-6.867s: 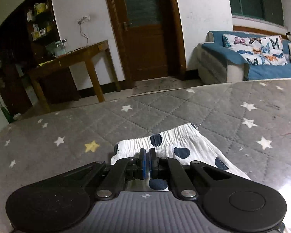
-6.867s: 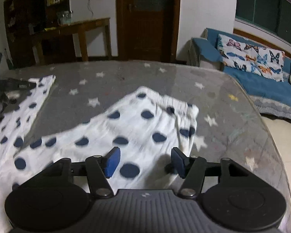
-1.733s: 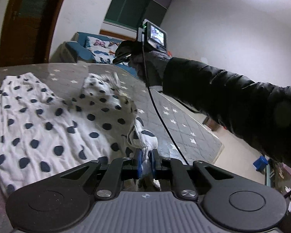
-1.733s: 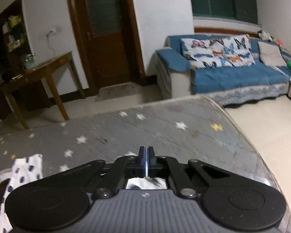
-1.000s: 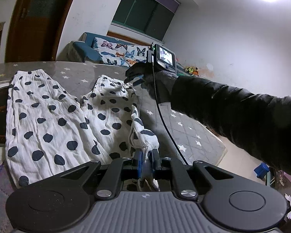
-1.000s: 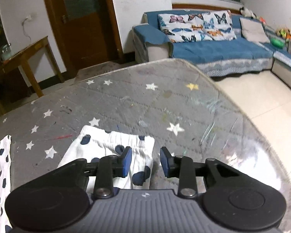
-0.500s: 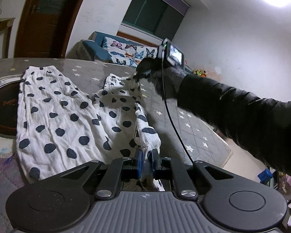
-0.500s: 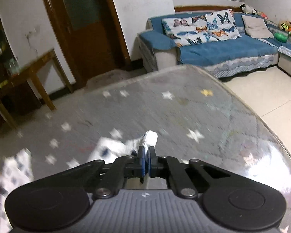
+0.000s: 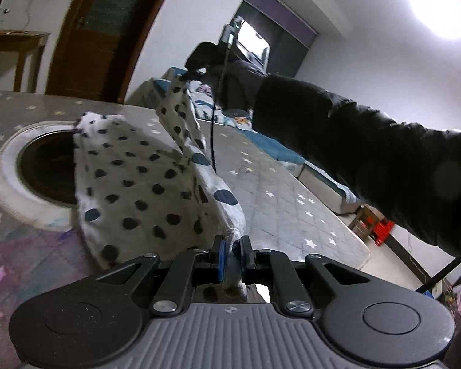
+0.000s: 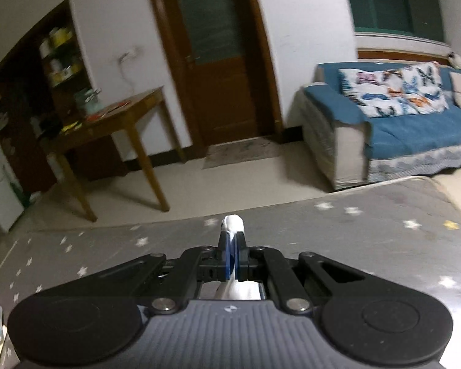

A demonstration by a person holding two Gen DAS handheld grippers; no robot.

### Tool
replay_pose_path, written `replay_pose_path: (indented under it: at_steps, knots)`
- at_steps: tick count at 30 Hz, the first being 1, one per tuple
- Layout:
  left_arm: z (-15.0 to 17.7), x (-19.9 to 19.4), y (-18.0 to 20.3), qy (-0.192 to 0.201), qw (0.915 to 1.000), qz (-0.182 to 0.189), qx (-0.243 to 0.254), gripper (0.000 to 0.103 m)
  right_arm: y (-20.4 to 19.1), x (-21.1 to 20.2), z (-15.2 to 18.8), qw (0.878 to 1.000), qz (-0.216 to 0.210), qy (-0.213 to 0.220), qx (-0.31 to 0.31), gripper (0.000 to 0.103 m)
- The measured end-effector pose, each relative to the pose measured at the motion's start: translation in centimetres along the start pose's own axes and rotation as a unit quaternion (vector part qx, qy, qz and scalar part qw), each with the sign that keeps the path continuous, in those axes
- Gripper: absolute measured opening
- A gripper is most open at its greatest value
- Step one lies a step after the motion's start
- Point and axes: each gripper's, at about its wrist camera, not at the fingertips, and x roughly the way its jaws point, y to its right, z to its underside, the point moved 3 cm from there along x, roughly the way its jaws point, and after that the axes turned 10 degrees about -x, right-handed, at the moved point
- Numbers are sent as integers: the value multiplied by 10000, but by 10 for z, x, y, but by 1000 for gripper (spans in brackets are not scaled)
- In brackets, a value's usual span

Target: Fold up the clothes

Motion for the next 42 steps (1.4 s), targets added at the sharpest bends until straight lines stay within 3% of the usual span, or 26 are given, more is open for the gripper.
replay_pose_path:
  at_steps: [9, 18, 24, 27, 31, 36, 42]
  knots:
    - [6, -20, -27, 79, 9989, -256, -376, 10, -105, 51, 11, 9975, -190, -336, -599, 2]
    - [10, -21, -33, -20, 9983, -423, -409, 11, -163, 59, 25, 9876, -1047, -568, -1021, 10]
    - [14, -19, -30, -87, 9978, -540, -369, 14, -157, 19, 17, 9807, -1155, -468, -1505, 12]
    - [15, -18, -29, -95, 9975, -594, -373, 19, -148, -8, 17, 9773, -1178, -433, -1706, 29]
    - [17, -17, -29, -129, 9966, -700, -424, 33, -134, -42, 24, 9712, -1138, -412, -2051, 34]
    - [17, -17, -32, -84, 9949, -834, -557, 41, -115, -95, 53, 9602, -1284, -399, -2450, 45]
    - [14, -14, -37, -133, 9921, -873, -891, 41, -112, -159, 120, 9356, -1542, -509, -3136, 50]
